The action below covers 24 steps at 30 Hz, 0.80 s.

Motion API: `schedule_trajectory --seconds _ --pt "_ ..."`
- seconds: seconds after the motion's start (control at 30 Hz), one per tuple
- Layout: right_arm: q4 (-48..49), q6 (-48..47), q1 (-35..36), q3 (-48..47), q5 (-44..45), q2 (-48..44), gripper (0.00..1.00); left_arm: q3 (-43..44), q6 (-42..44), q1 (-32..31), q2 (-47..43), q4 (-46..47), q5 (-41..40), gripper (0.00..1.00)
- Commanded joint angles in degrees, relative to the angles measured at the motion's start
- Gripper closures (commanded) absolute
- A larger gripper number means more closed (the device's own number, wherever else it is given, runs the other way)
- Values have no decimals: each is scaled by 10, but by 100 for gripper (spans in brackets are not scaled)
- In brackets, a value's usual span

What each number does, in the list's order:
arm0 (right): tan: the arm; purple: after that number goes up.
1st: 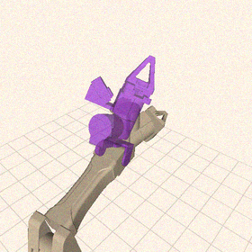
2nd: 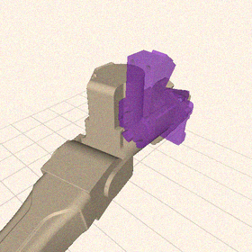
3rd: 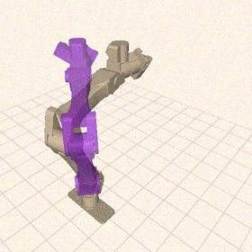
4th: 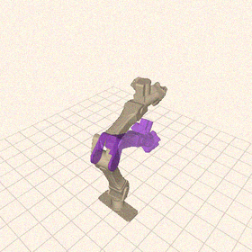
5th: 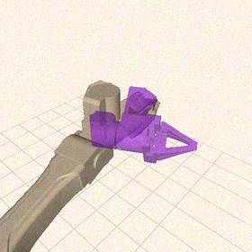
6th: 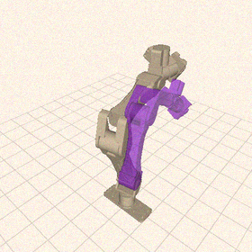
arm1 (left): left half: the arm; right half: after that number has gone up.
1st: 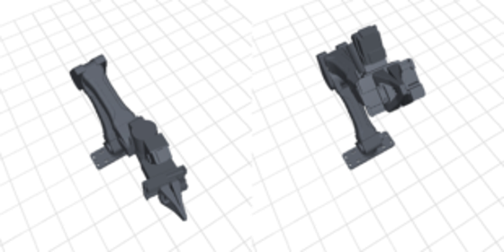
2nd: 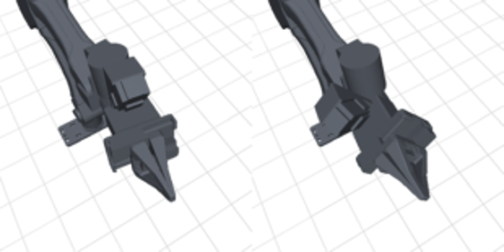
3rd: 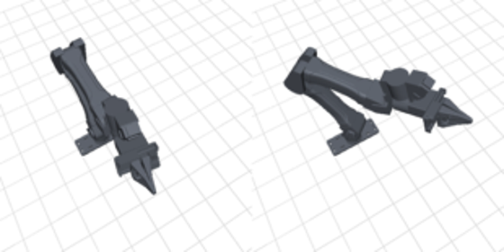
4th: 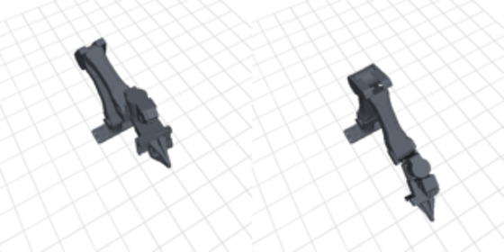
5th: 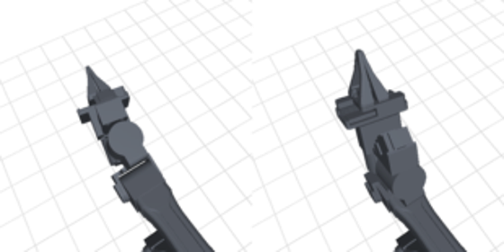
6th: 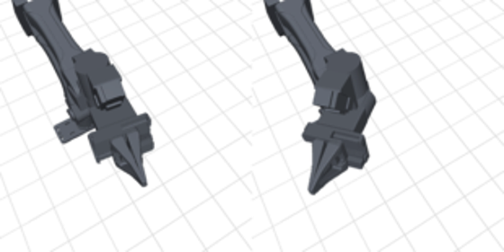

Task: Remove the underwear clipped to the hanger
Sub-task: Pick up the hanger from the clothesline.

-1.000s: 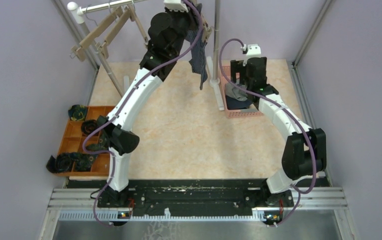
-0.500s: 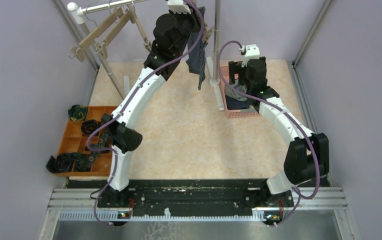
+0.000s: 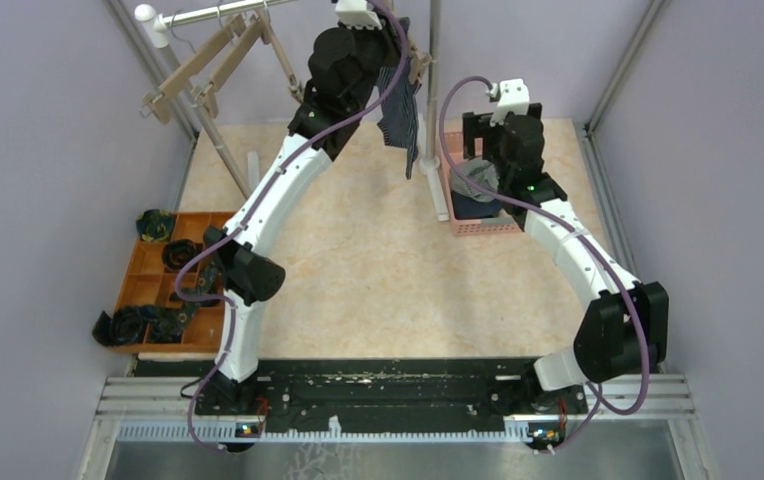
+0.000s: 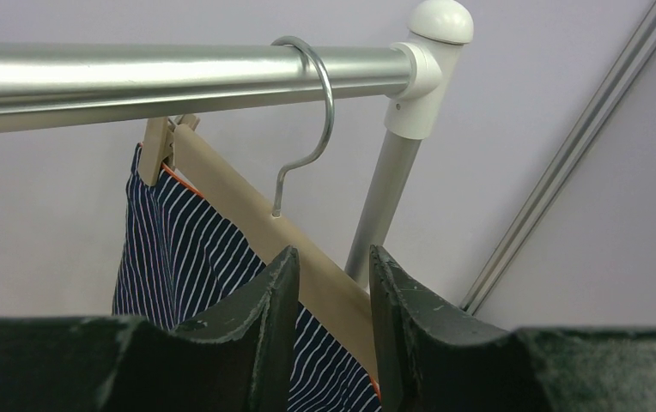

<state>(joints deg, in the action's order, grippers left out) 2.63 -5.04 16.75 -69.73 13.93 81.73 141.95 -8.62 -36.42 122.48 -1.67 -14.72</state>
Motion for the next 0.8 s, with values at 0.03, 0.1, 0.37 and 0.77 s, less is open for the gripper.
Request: schedule_trajectory --seconds 0.03,0.1,0.37,0.77 --pt "108 -20 3 -77 29 15 2 11 -1 2 3 12 10 58" --pt "112 -18 2 -117 27 47 2 6 4 3 -1 13 9 58" --pt "152 25 -1 -185 -43 90 1 -18 28 5 -20 4 -16 57" --pt "136 119 -3 -261 -167 113 1 -59 58 10 -65 -13 -74 57"
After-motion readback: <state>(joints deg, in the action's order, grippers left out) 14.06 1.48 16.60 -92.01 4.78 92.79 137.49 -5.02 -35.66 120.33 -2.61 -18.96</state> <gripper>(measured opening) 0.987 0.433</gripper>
